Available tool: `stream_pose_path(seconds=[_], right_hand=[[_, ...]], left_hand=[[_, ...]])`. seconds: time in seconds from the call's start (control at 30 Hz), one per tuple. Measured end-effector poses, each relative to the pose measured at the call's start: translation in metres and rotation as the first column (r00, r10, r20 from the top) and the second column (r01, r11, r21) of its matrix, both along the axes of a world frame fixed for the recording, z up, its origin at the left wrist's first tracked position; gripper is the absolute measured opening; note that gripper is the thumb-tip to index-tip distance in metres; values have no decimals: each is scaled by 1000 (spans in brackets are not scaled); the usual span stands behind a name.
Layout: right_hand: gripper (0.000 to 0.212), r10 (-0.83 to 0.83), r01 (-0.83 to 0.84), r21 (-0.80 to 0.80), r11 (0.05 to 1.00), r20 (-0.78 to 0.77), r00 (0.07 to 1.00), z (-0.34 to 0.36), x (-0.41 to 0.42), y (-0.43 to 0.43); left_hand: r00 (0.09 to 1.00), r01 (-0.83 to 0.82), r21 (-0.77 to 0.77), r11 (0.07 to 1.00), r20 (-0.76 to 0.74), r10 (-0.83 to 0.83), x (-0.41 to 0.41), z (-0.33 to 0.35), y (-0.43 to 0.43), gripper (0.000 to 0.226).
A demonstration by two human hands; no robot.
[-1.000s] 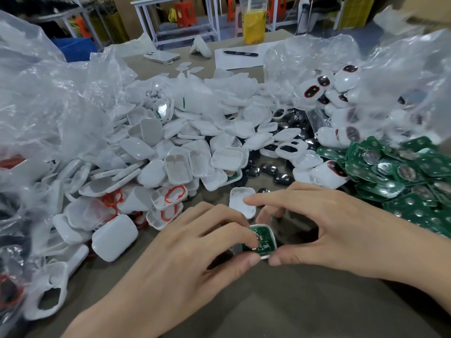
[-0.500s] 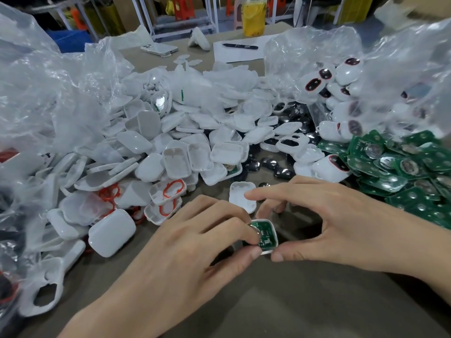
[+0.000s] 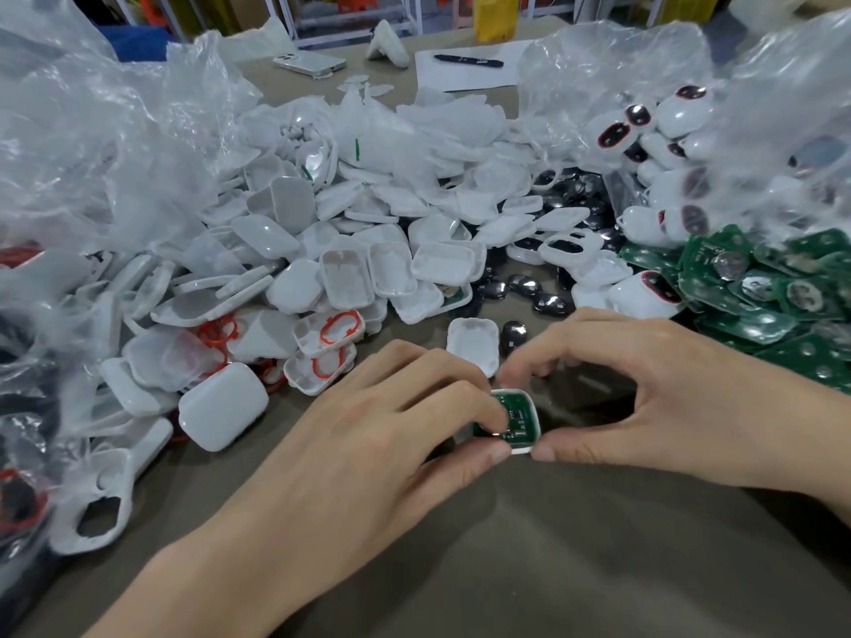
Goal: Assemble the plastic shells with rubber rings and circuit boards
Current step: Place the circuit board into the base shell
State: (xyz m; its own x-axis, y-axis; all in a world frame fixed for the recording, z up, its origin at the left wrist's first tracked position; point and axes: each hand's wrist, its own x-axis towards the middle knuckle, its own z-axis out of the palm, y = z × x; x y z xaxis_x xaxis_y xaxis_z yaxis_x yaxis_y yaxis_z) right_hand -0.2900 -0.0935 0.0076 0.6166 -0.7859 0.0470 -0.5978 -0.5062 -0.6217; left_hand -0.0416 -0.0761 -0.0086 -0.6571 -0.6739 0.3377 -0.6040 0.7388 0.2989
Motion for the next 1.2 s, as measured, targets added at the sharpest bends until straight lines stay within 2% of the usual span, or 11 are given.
stream_pose_path(seconds=[0.07,0.13,0.33,0.5,0.77,0.97,1.2], right_hand=[[27,41,-42,-50,998,-4,999,0,1,-1],[19,62,-62,-66,996,-1,998,-1,1,-1],[19,77,-76,-71,995,4,997,-3,-1,-2],[20,75,-75,-92,993,-1,997,-4,-1,-2],[27,77,-77,-110,991,-4,997,-7,-1,-3],[25,86,-87,-122,989,-16,996,-8,-1,-3],[22,79,-78,-117,990,1,997,-8,1,-3]], left_hand=[[1000,3,7,1000,-2,-3,0,0,0,18],[1000,0,15,1000,-2,0,0,1,0,18],[998,-14,9,1000,-58,15,3,5,1,22],[964,-160,57,985,-205,169,13,11,-1,22],[985,-124,42,991,-117,128,9,12,1,23],[1000,-11,68,998,-8,11,8,10,1,27],[1000,22,91,996,8,-22,7,12,1,35]])
